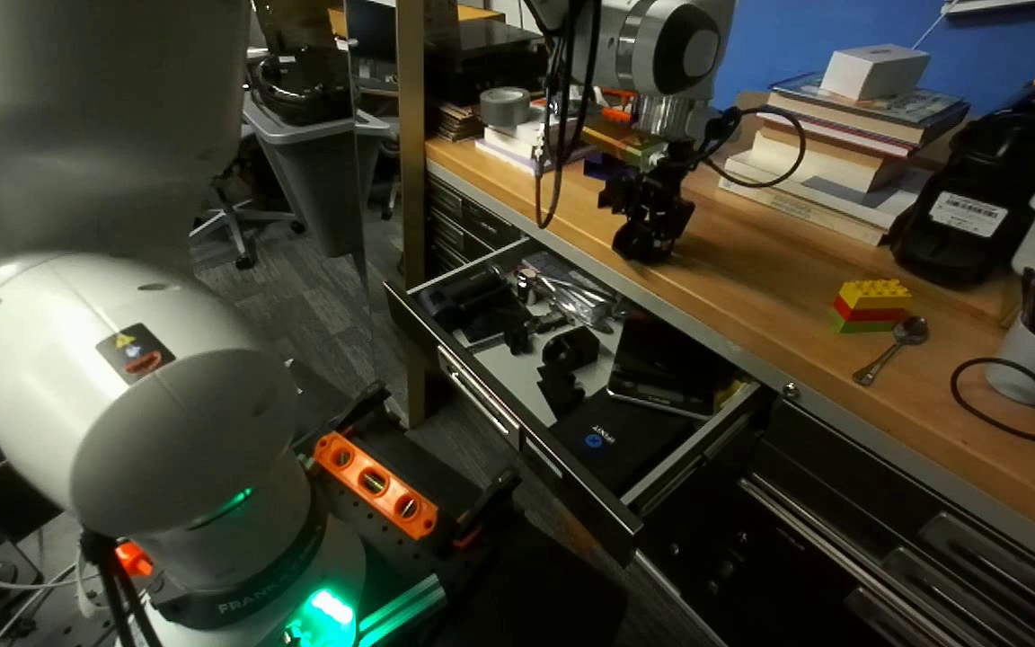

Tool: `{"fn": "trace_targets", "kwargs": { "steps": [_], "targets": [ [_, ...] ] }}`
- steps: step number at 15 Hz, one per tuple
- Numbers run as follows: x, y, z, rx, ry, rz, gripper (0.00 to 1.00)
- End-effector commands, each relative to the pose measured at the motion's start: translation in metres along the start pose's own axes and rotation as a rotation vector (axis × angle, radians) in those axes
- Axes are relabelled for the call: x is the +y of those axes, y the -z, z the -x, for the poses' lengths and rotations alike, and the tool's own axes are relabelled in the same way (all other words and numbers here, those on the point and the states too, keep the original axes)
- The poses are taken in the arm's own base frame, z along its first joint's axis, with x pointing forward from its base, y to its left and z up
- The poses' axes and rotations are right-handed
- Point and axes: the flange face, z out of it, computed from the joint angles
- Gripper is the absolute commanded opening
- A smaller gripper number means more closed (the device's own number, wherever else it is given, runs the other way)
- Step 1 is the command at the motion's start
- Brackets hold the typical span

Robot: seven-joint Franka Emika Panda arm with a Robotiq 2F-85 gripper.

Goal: Pick up the black objects from the countertop, put them in the drawer and close the drawer.

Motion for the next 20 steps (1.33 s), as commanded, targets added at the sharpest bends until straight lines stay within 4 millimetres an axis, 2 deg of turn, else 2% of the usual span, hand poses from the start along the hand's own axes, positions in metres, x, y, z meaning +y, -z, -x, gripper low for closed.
{"fn": "trace_targets", "kwargs": {
  "steps": [1, 5, 8, 10, 12, 15, 20],
  "targets": [
    [0.021, -0.011, 0.051, -0.002, -0.015, -0.051, 0.26],
    [0.034, -0.026, 0.099, 0.013, 0.008, -0.117, 0.26],
    [0.035, -0.058, 0.132, -0.012, 0.034, -0.149, 0.26],
    [0.031, -0.08, 0.144, -0.033, 0.037, -0.159, 0.26],
    [0.025, -0.098, 0.153, -0.05, 0.039, -0.168, 0.26],
    [0.012, -0.115, 0.161, -0.069, 0.054, -0.187, 0.26],
    [-0.015, -0.132, 0.156, -0.056, 0.155, -0.239, 0.26]
  ]
}}
